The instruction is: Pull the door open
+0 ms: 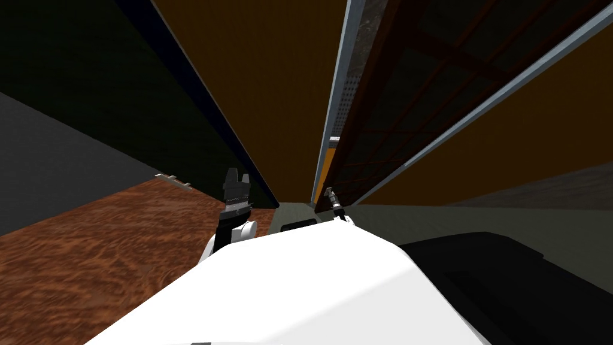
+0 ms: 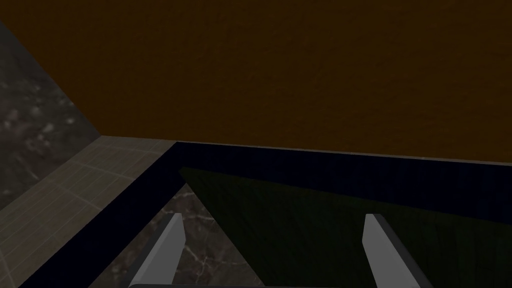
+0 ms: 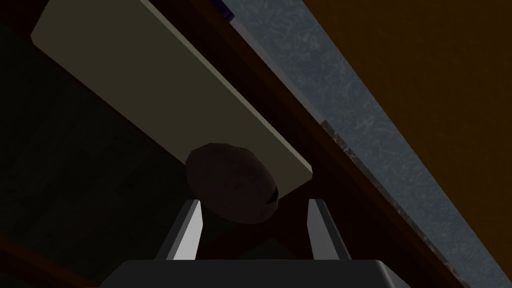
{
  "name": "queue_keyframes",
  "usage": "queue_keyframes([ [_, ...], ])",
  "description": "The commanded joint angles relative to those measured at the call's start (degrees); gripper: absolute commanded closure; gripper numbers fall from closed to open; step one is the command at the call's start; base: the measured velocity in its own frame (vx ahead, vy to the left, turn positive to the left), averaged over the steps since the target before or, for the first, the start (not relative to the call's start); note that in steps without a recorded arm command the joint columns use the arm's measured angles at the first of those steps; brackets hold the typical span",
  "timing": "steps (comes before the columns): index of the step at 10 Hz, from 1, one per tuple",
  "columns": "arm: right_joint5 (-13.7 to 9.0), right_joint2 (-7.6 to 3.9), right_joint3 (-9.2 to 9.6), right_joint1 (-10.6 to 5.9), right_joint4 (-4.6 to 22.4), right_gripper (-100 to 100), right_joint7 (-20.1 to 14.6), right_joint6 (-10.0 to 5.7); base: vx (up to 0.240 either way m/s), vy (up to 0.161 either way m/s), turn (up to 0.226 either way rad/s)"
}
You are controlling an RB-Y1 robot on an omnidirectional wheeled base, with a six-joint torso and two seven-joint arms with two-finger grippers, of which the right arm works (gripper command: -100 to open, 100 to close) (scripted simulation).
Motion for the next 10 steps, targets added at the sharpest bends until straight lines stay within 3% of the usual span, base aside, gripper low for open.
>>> queue_keyframes([
  [1,-1.1,0.53,1.51,-0.36,0.6,100,-2.9,-0.41,-0.061,-0.046,0.091],
  [4,-2.0,0.4,1.92,-0.43,0.7,100,-5.6,-0.38,-0.042,-0.026,0.043],
  [10,-6.1,-0.18,3.71,-0.74,1.2,100,-14.2,-0.25,-0.043,-0.03,0.069],
])
